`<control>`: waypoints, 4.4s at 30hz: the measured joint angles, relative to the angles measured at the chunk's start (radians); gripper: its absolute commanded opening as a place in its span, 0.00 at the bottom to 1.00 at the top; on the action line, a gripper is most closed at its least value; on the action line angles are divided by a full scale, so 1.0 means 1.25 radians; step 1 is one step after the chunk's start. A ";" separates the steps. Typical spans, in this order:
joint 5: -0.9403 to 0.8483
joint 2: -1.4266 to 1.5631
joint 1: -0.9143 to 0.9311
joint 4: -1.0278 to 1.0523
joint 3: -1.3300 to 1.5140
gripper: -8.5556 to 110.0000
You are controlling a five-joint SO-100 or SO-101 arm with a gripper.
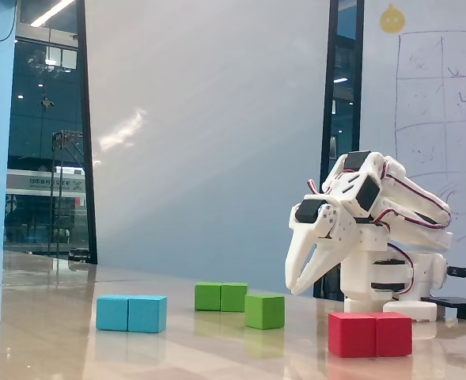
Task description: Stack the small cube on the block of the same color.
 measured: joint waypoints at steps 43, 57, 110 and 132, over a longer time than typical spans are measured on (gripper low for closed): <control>0.000 0.000 0.000 0.000 0.000 0.07; 0.000 0.000 0.000 0.000 0.000 0.07; 0.000 -0.968 0.047 -0.064 -0.518 0.32; 0.000 -1.134 0.071 -0.081 -0.528 0.32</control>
